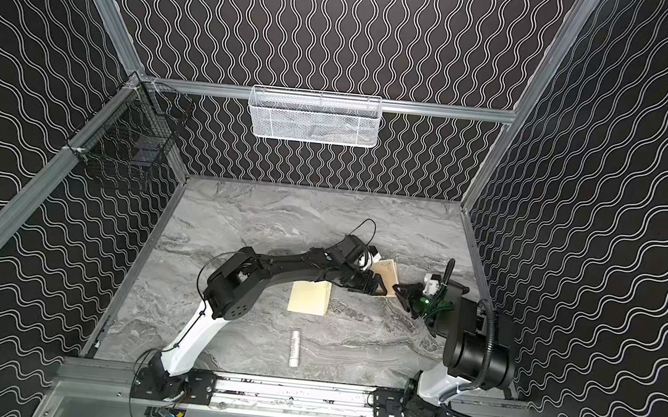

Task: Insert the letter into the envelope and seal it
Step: 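Lift the folded letter with the right gripper while the left gripper draws back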

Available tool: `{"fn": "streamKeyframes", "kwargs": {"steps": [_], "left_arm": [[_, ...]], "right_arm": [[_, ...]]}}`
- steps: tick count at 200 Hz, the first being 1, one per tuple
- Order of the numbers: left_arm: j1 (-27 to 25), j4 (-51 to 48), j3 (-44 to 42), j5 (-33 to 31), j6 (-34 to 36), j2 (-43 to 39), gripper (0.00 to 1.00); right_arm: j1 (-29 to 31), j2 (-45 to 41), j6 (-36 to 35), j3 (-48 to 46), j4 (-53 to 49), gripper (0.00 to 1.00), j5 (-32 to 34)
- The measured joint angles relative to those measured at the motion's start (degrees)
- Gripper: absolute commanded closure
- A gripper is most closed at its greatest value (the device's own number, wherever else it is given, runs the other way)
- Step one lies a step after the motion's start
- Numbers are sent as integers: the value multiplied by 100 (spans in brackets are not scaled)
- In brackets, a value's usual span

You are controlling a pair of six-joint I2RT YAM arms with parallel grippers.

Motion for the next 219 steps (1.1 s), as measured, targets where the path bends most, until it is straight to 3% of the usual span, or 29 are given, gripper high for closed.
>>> {"fn": "streamKeyframes", "kwargs": {"steps": [57,120,219], "left_arm": [[28,-116,-151,-28,0,-291,25],[474,221,-772,-37,-302,-1134,25],[697,1506,-935,551,-1648,-673,26]], "right_arm": [[39,-72,103,-4,168,100,68],[37,-619,546,-356,789,100,-114],[37,-1209,1720,-1014,3032,100,-426]]}}
